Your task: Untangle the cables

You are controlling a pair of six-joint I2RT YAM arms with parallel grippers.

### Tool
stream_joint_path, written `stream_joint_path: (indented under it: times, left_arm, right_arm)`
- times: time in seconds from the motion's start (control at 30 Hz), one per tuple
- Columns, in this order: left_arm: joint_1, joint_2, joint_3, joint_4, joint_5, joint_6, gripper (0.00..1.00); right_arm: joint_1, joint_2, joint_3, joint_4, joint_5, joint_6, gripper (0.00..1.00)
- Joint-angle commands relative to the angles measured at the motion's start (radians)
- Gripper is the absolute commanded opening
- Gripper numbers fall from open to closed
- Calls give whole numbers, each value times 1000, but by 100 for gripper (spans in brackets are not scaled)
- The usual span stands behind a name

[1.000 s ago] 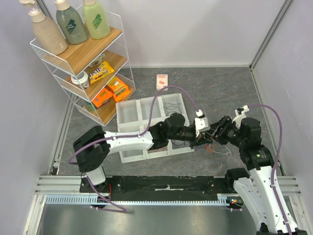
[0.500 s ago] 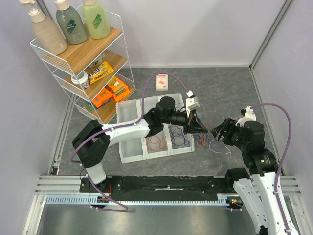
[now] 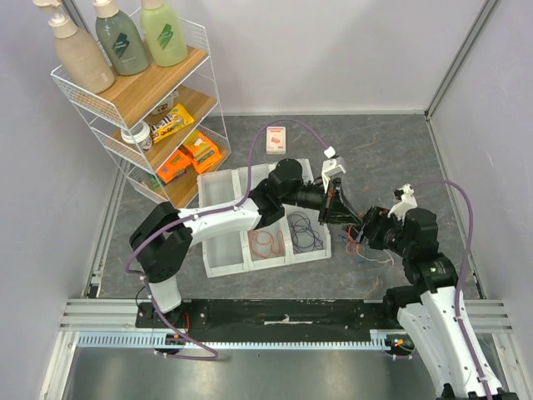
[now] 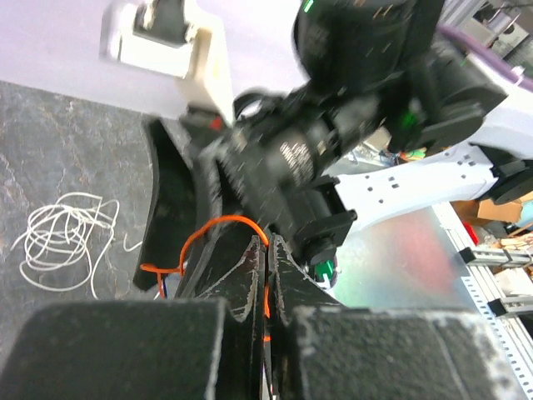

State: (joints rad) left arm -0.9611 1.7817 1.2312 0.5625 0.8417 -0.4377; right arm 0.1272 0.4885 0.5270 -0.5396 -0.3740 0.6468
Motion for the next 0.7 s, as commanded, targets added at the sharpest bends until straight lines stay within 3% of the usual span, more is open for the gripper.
stream_joint_path:
  times: [0.0,0.23,0.33,0.53,0.67]
  left_arm:
    - [-8,4,80,62,11,-79,2]
    - [-31,-140,126,-51,-145,-79,2]
    - [-41,-174,206,-179,-206,-85,2]
    - [-41,-277,245,-317,-312,-110,2]
    - [-41,-346,237,-420,-372,-79,2]
  right_arm:
    - [2,2,-54,70,22,46,79]
    - [-1,215,-82,23,455,187,81]
    - [-32,338,-91,72,595,241,79]
    - [-325,545,-76,208,603,186,76]
    - [-445,698,-29,265,572,90,79]
